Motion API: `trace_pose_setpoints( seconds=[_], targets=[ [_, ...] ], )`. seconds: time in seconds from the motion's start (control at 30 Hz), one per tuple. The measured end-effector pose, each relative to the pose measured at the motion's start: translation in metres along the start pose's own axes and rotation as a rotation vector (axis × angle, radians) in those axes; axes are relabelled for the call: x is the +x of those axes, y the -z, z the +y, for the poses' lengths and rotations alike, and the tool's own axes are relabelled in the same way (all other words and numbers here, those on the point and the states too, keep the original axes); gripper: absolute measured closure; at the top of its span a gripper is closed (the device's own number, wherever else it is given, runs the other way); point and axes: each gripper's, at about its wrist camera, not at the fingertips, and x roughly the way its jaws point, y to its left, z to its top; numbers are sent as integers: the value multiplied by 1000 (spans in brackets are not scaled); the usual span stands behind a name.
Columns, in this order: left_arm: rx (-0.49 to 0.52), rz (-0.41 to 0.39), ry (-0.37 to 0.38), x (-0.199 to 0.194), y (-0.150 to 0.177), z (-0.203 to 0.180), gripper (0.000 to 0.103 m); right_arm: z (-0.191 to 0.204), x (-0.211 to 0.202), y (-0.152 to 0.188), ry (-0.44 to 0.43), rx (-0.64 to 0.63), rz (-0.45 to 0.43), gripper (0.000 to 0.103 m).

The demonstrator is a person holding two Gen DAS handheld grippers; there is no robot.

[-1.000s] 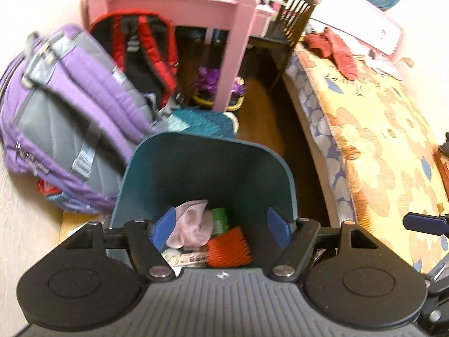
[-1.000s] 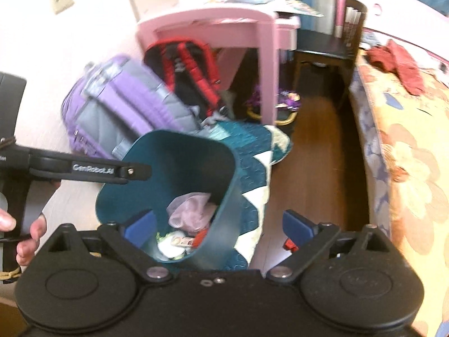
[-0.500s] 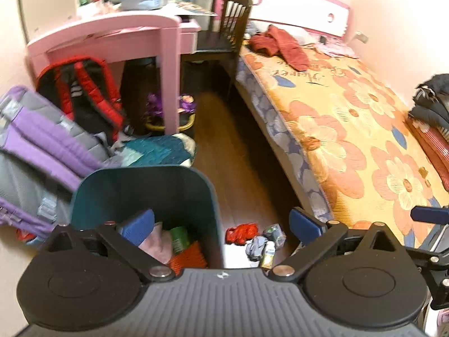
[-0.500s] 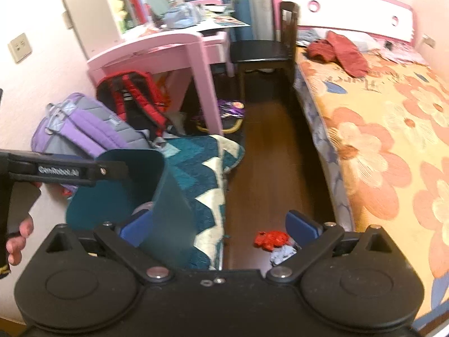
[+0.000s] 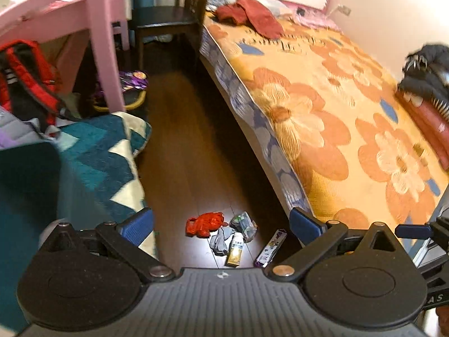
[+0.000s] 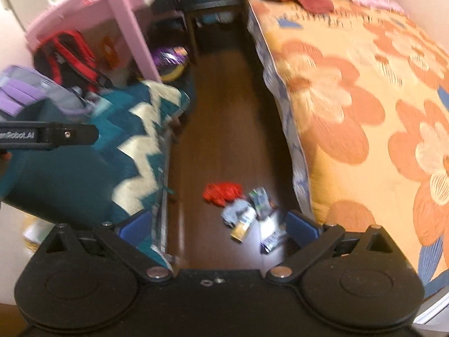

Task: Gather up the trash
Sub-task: 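Move both tools back down toward the remaining floor trash, then grasp the yellow drink carton with the left tool while the right tool grasps the cookie packet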

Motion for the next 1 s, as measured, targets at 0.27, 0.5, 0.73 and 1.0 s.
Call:
trace_pose_setpoints(
  seconds=[0.27, 0.5, 0.73, 1.0],
  targets=[
    [96, 107, -1, 143, 49, -47, 0, -73, 133, 41, 74, 153, 107, 7],
    [137, 218, -28, 264, 111, -50, 0, -115, 252, 79, 102, 321, 188, 12],
    [181, 280, -35, 363, 169, -49, 0, -134, 363, 124, 126, 437, 287, 18],
    [244, 306, -29, 463, 217, -60, 2, -177, 456, 156, 161, 624, 306, 21]
  ],
)
